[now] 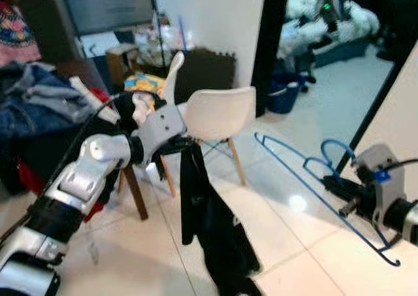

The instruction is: Hang hanger

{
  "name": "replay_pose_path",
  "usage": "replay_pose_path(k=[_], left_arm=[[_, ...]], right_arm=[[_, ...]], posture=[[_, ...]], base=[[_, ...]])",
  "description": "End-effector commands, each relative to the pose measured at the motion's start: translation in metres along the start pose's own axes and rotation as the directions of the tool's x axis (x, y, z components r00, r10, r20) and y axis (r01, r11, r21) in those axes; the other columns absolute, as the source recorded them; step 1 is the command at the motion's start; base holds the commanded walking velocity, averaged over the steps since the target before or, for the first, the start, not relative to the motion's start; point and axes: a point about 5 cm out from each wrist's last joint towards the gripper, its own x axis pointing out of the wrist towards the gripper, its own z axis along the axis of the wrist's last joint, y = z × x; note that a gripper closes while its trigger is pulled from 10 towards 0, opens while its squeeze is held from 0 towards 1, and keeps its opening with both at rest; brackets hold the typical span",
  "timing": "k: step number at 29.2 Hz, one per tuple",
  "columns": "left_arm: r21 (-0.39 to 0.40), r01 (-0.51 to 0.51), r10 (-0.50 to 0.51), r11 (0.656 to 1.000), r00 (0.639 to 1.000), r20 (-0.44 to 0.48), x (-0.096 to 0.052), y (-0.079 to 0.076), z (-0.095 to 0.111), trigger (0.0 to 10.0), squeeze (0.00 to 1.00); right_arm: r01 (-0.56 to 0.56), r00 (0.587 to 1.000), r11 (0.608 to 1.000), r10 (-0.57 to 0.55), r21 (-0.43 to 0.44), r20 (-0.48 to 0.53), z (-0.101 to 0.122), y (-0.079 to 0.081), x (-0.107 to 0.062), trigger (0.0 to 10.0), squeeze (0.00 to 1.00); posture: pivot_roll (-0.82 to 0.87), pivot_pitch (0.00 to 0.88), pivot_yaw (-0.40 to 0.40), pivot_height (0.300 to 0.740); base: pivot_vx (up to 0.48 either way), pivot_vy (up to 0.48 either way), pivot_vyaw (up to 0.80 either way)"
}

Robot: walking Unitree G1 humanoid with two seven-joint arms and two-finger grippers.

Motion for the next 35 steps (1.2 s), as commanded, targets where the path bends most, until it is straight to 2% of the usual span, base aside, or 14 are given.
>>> replay_pose_path(k=[1, 4, 9, 18, 21, 22, 24, 26, 33, 34, 35], left_arm=[[0.071, -0.029, 0.029, 0.997, 1.0, 0.012, -0.005, 0.014, 0.01, 10.0, 0.0], [0.083, -0.048, 0.046, 0.995, 0.999, 0.021, -0.004, 0.018, 0.012, 10.0, 0.0], [0.1, -0.163, 0.149, 0.982, 0.98, 0.129, 0.01, 0.03, 0.032, 10.0, 0.0], [0.072, -0.193, 0.179, 0.978, 0.969, 0.17, 0.022, 0.027, 0.036, 10.0, 0.0], [0.056, -0.198, 0.187, 0.979, 0.97, 0.156, 0.025, 0.024, 0.032, 10.0, 0.0], [0.033, -0.208, 0.203, 0.978, 0.972, 0.12, 0.027, 0.022, 0.023, 10.0, 0.0], [0.033, -0.208, 0.203, 0.978, 0.972, 0.12, 0.027, 0.022, 0.023, 10.0, 0.0], [0.003, -0.229, 0.228, 0.973, 0.972, 0.05, 0.028, 0.021, 0.01, 10.0, 0.0], [-0.025, -0.239, 0.239, 0.971, 0.971, -0.012, 0.028, 0.022, 0.001, 10.0, 0.0], [-0.055, -0.249, 0.246, 0.967, 0.968, -0.058, 0.028, 0.025, -0.004, 10.0, 0.0], [-0.055, -0.249, 0.246, 0.967, 0.968, -0.058, 0.028, 0.025, -0.004, 10.0, 0.0]], right_arm=[[-0.06, 0.998, 0.997, 0.061, -0.044, 0.03, 0.011, 0.005, -0.005, 10.0, 0.0], [-0.105, 0.994, 0.993, 0.106, -0.051, 0.027, 0.013, 0.009, -0.008, 10.0, 0.0], [-0.162, 0.984, 0.984, 0.166, -0.068, 0.061, 0.028, 0.013, -0.016, 10.0, 0.0], [-0.17, 0.974, 0.985, 0.174, -0.037, 0.144, 0.04, 0.019, -0.012, 10.0, 0.0], [-0.175, 0.97, 0.984, 0.176, -0.023, 0.169, 0.042, 0.024, -0.009, 10.0, 0.0], [-0.175, 0.968, 0.985, 0.173, -0.006, 0.179, 0.041, 0.028, -0.006, 10.0, 0.0], [-0.175, 0.968, 0.985, 0.173, -0.006, 0.179, 0.041, 0.028, -0.006, 10.0, 0.0], [-0.191, 0.964, 0.982, 0.186, 0.01, 0.189, 0.042, 0.033, -0.006, 10.0, 0.0], [-0.233, 0.955, 0.972, 0.23, -0.002, 0.185, 0.044, 0.038, -0.009, 10.0, 0.0], [-0.26, 0.952, 0.965, 0.259, -0.018, 0.165, 0.045, 0.04, -0.011, 10.0, 0.0], [-0.26, 0.952, 0.965, 0.259, -0.018, 0.165, 0.045, 0.04, -0.011, 10.0, 0.0]], posture=[[0.17, 0.0, 0.042, 0.74], [0.17, 0.0, 0.04, 0.74], [0.16, 0.0, 0.039, 0.74], [0.14, 0.0, 0.043, 0.74], [0.14, 0.0, 0.044, 0.74], [0.14, 0.0, 0.046, 0.74], [0.14, 0.0, 0.046, 0.74], [0.14, 0.0, 0.05, 0.74], [0.13, 0.0, 0.047, 0.74], [0.13, 0.0, 0.046, 0.74], [0.13, 0.0, 0.046, 0.74]], base=[[0.0, 0.0, -0.8], [0.0, 0.0, -0.79], [0.0, 0.0, -0.8], [0.0, 0.0, -0.8], [0.0, 0.0, -0.8], [0.0, 0.0, -0.8], [0.0, 0.0, -0.8], [0.0, 0.0, -0.79], [0.0, 0.0, -0.8], [0.0, 0.0, -0.8], [0.0, 0.0, -0.8]])
